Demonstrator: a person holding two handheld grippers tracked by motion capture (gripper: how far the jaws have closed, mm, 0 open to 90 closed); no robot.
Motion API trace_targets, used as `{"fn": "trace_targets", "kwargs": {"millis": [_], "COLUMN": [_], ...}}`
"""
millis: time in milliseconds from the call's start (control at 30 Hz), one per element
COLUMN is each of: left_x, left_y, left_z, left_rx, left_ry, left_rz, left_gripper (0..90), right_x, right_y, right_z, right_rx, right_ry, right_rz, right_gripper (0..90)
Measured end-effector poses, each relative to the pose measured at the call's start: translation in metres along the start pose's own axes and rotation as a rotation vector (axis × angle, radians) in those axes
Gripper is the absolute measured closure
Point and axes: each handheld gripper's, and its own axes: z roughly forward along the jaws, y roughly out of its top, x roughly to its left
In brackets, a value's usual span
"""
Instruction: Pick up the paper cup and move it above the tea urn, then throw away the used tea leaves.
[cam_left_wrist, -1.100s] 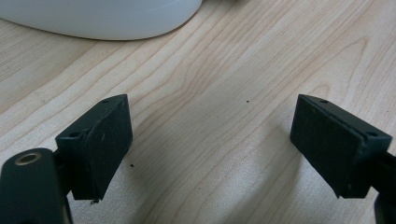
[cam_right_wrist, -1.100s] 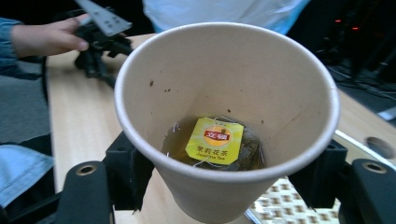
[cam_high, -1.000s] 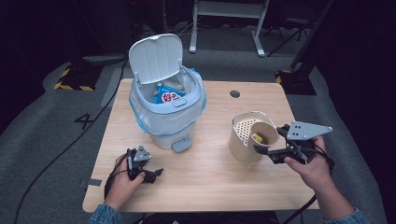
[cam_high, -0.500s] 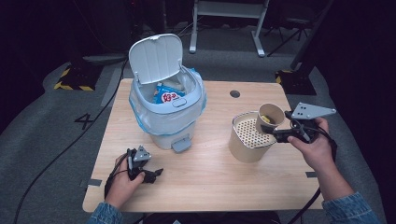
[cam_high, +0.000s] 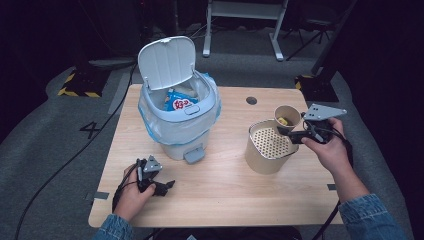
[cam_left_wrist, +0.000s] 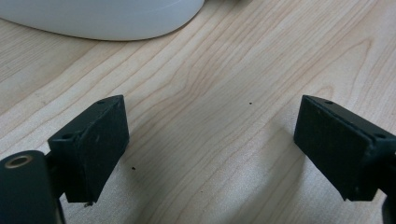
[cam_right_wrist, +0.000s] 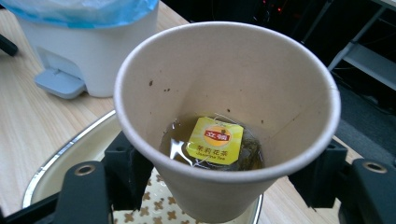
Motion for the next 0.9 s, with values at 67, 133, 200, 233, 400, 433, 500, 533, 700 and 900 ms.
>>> {"fn": "trace_targets", "kwargs": {"millis": [67, 133, 200, 233, 400, 433, 500, 533, 700, 900], "left_x": [0.000, 0.000, 0.000, 0.000, 0.001, 0.000, 0.000, 0.000, 0.000, 0.000], "left_y": [0.000, 0.000, 0.001, 0.001, 0.003, 0.003, 0.003, 0.003, 0.003, 0.003], "left_z": [0.000, 0.000, 0.001, 0.001, 0.003, 0.003, 0.003, 0.003, 0.003, 0.003], "left_rx": [0.000, 0.001, 0.003, 0.004, 0.007, 0.007, 0.008, 0.008, 0.008, 0.008], "left_ry": [0.000, 0.000, 0.002, 0.001, 0.001, 0.001, 0.002, 0.002, 0.002, 0.003], "left_rz": [0.000, -0.003, -0.003, 0.002, 0.000, -0.002, -0.002, -0.002, -0.002, -0.002], "left_gripper": [10.4, 10.2, 9.6, 9.2, 7.5, 7.1, 7.0, 7.0, 7.0, 7.0], "right_x": [-0.001, -0.002, -0.001, -0.001, 0.000, 0.000, 0.001, 0.001, 0.005, 0.011], "right_y": [-0.001, -0.001, -0.002, -0.002, -0.001, 0.000, 0.000, 0.001, 0.005, 0.004], "right_z": [0.002, 0.003, 0.003, 0.003, 0.002, 0.002, 0.001, 0.000, -0.001, 0.000], "right_rx": [0.008, 0.010, 0.012, 0.011, 0.028, 0.026, 0.028, 0.030, 0.041, 0.072], "right_ry": [0.001, -0.002, -0.011, -0.018, -0.053, -0.051, -0.053, -0.058, -0.128, -0.190], "right_rz": [0.002, 0.005, -0.007, -0.018, -0.065, -0.064, -0.077, -0.092, -0.259, -0.469], "right_gripper": [31.5, 31.5, 31.5, 31.5, 31.7, 31.7, 31.9, 32.0, 32.7, 33.1]}}
